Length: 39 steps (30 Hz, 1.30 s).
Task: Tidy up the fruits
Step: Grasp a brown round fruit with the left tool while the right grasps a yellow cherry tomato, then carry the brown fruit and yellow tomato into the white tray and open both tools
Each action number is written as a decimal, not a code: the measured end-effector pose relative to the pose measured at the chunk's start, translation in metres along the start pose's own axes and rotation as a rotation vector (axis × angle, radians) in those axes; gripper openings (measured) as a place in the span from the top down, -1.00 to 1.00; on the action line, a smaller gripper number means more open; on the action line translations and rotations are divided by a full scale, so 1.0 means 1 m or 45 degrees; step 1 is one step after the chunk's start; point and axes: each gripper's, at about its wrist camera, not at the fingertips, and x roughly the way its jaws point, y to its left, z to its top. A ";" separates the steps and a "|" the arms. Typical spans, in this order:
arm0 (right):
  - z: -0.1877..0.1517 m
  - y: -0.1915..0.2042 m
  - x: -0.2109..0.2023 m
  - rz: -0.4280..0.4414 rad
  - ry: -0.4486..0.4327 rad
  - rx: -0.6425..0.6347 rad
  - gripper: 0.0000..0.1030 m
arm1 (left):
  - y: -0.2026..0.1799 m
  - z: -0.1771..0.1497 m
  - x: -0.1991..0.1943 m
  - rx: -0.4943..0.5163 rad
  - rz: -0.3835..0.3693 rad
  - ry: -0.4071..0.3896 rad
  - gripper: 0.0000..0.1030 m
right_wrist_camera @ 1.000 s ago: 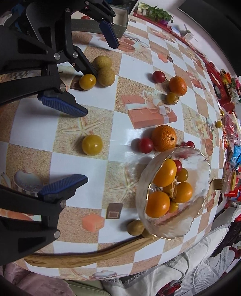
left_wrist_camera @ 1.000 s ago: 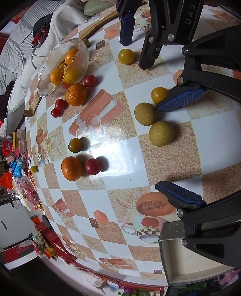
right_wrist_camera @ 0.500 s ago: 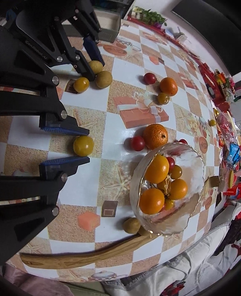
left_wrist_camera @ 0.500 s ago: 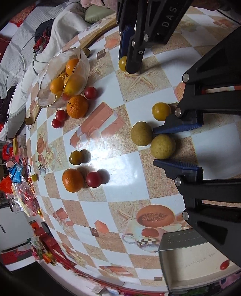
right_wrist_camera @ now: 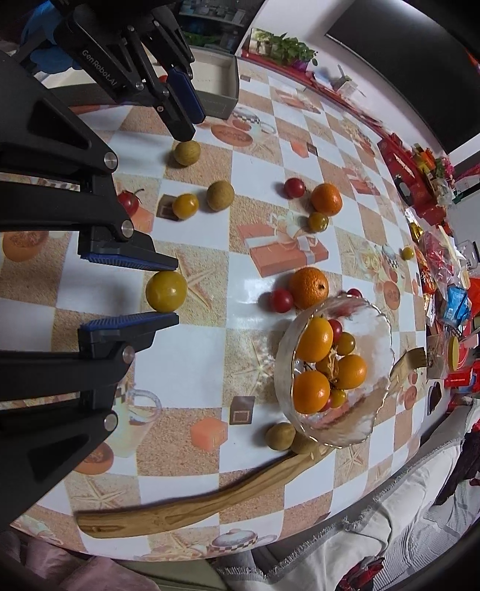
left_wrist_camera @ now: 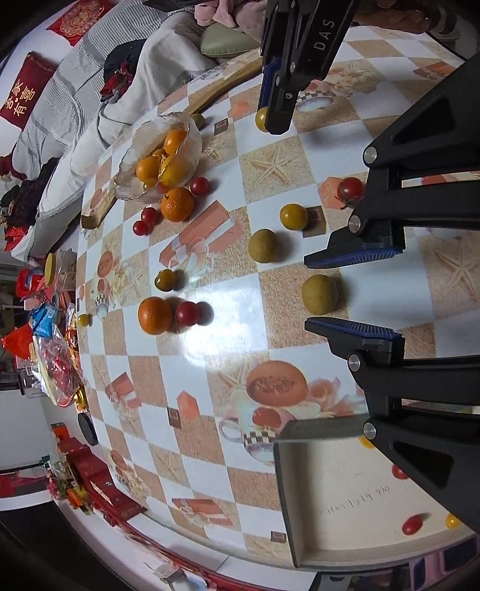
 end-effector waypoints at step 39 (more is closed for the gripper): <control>-0.037 0.007 -0.025 0.016 0.046 0.016 0.53 | -0.005 -0.001 0.033 -0.008 -0.024 0.027 0.43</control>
